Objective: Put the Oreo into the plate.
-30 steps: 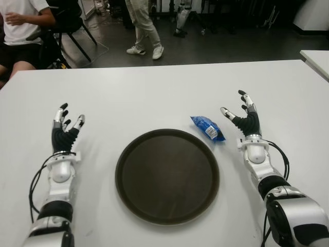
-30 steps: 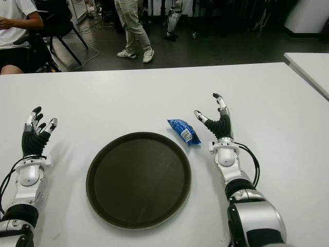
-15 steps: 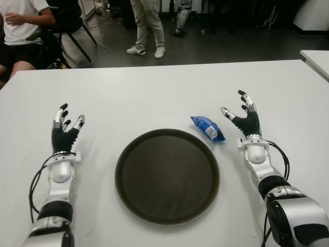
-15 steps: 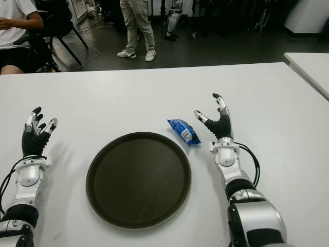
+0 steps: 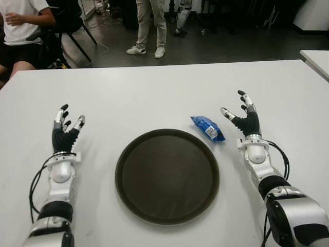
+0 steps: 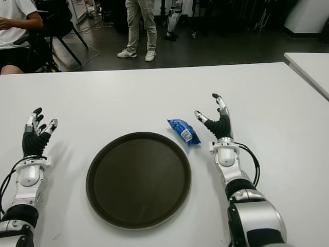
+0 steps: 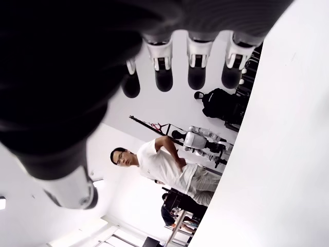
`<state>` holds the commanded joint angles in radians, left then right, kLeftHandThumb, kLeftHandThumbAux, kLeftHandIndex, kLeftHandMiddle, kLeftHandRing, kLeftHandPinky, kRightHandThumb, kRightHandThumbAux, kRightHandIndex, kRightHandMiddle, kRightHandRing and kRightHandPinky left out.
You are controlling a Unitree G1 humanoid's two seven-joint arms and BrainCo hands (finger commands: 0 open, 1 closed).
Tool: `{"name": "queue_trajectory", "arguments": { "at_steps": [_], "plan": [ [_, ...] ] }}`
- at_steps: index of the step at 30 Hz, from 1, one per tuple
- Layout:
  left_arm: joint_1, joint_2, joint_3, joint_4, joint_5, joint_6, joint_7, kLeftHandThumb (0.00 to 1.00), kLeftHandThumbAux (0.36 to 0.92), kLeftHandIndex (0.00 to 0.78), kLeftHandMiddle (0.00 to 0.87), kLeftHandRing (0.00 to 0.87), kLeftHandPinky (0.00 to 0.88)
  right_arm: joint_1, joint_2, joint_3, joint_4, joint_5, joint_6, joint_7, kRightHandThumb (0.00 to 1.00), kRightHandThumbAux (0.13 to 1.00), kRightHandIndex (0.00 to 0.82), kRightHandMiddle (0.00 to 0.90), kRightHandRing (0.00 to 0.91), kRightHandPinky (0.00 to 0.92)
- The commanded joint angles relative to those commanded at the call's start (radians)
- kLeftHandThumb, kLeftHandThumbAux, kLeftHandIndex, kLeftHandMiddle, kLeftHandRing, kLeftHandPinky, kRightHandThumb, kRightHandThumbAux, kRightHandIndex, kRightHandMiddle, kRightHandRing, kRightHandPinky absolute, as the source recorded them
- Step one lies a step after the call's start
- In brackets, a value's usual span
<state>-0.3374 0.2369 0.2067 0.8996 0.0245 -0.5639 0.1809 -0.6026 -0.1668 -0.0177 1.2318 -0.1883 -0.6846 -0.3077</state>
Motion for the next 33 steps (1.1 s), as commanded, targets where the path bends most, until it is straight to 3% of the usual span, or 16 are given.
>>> {"name": "queue_trajectory", "arguments": {
  "at_steps": [10,25,33],
  "plan": [
    [0.002,-0.002,0.003,-0.002,-0.010,-0.001,-0.013,0.273,0.587,0.018,0.019,0.000,0.000,0.000,-0.002,0.004,-0.002,-0.004,0.007,-0.001,0.262,0.693,0.018,0.043,0.048,0.098],
    [0.012,-0.002,-0.004,-0.024,-0.001,-0.003,-0.016,0.238,0.603,0.002,0.009,0.000,0.000,0.002,-0.004,0.001,-0.005,0.002,0.012,0.004,0.274,0.708,0.003,0.007,0.000,0.039],
    [0.007,-0.006,-0.003,-0.018,-0.002,-0.002,-0.010,0.245,0.598,0.008,0.015,0.000,0.000,0.007,-0.023,0.066,-0.055,-0.109,0.026,-0.147,0.243,0.710,0.015,0.070,0.073,0.113]
  ]
}}
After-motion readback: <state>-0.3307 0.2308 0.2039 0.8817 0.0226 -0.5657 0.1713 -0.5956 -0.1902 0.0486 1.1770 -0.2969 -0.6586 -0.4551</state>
